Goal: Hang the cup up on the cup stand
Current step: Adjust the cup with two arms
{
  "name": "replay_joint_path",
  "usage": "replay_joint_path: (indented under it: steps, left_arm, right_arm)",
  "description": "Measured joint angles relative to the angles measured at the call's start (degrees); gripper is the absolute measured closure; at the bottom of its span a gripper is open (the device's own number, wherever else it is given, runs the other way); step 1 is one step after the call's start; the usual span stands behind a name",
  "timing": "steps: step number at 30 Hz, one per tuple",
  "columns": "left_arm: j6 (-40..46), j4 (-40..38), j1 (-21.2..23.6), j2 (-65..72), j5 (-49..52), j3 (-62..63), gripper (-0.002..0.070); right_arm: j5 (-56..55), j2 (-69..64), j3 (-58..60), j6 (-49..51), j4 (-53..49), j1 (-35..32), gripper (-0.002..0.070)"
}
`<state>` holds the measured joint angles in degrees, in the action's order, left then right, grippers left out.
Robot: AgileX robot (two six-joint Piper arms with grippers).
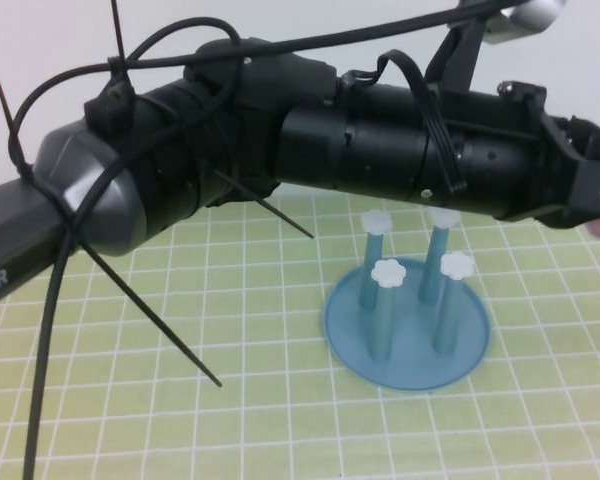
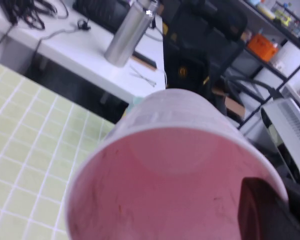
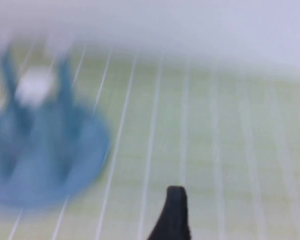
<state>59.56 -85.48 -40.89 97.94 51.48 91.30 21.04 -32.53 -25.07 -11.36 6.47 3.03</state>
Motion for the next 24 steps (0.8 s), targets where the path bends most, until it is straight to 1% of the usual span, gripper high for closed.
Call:
replay_joint_path:
  steps: [3,4,6,8,10,12,13,16,19,22,24]
  left_arm:
    - [1.66,-1.32,0.00,0.02,-1.04,0.00,0.0675]
    - [2.30,-1.94,0.00,0.02,-1.61,0.00,0.0675]
    - [4.57,-4.78,0.00,0.02,-3.31,0.00,0.0675]
    - [8.42,-9.38,0.00,0.12,-4.15,0.00,0.0675]
    - [13.64,-14.84,0.00,0.12,-3.93,0.00,0.0675]
    - [17.69,-19.17,0.00,0.36,-2.54,0.00,0.0675]
    - [18.51,-19.83,0.00,0.58,-1.69,0.00,0.0675]
    - [18.38,-19.83,0.00,0.70,-1.43,-0.11,0.0675]
    - [18.38,-19.83,0.00,0.70,-1.19,-0.11,0.0675]
    - [19.43,-19.83,-0.84,0.59,-0.70,-0.11,0.0675]
    - [21.16,-19.83,-2.36,0.59,-0.66,-0.11,0.0675]
  right_arm:
    - [-21.04,0.00,6.63,-0.91,0.00,0.00,0.0058]
    - [-26.48,0.00,7.93,-0.76,0.00,0.00,0.0058]
    - [-34.21,0.00,8.99,1.59,0.00,0.00,0.0058]
    - [-39.00,0.00,9.02,7.66,0.00,0.00,0.0058]
    - [-41.73,0.00,9.02,19.22,-1.31,0.00,0.0058]
    - [-43.84,0.00,9.02,35.61,-5.30,0.00,0.0058]
    - [-45.61,0.00,9.02,45.23,-8.56,0.00,0.0058]
    - [-54.51,0.00,9.02,68.65,-17.26,0.00,0.0058]
    - [-60.65,0.09,9.02,83.92,-19.58,0.00,0.0058]
    - [-59.94,0.09,9.02,97.50,-19.58,0.00,0.0058]
    - [-59.39,0.09,9.02,104.14,-19.58,0.00,0.0058]
